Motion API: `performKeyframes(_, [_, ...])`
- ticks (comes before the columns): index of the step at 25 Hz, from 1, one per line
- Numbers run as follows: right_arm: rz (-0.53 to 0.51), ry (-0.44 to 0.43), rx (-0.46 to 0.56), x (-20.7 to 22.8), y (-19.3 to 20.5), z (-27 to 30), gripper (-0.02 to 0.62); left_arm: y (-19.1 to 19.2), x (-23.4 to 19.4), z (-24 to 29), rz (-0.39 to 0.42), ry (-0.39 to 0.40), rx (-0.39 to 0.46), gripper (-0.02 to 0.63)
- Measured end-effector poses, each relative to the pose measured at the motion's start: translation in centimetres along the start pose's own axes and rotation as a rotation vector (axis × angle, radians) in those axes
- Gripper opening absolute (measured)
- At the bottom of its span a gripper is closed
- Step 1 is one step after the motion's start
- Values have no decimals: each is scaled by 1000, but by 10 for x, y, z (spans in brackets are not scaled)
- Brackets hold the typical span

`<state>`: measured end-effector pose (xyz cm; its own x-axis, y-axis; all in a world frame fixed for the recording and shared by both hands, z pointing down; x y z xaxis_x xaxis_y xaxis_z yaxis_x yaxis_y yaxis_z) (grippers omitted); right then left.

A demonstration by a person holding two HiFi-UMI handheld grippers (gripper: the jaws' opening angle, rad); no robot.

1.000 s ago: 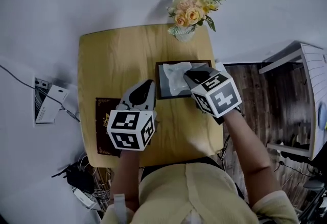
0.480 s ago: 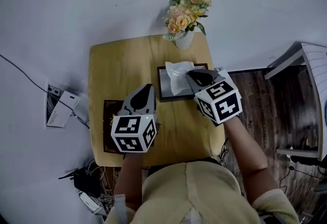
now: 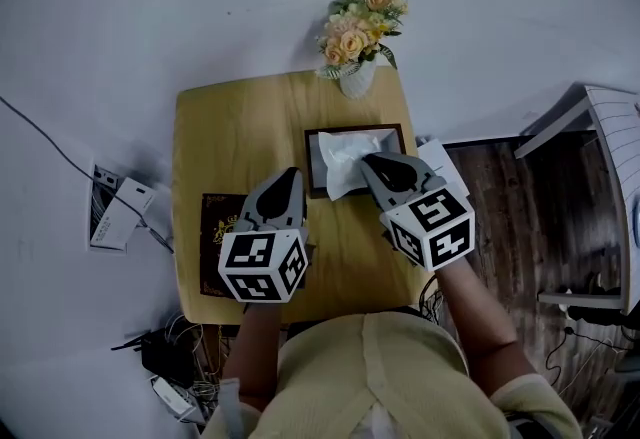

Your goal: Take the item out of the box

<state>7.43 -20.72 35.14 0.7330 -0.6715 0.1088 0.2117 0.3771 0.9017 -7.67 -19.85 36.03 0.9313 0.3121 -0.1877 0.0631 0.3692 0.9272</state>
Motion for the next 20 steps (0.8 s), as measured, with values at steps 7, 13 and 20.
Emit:
performKeyframes(7, [48, 11, 50, -9, 15, -13, 40, 12, 0, -6, -27, -20, -4, 23])
performKeyframes(13, [74, 6, 78, -16, 25, -16, 40, 22, 0, -7, -47, -27, -23, 23])
performKeyframes(20, [89, 8, 73, -22, 36, -15, 40, 27, -4, -9, -34, -44, -31, 23])
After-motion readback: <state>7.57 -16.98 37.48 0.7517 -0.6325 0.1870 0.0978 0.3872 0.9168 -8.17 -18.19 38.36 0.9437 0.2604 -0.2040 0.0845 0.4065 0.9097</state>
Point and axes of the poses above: the fingertips, and each gripper's own axes: z forward along the fingers, x to its right, y out of its underside, the point moved 4 cm from there along -z, backward along the fingers, and after that the axes turned 6 degrees about -y, right-handed, at the moved point
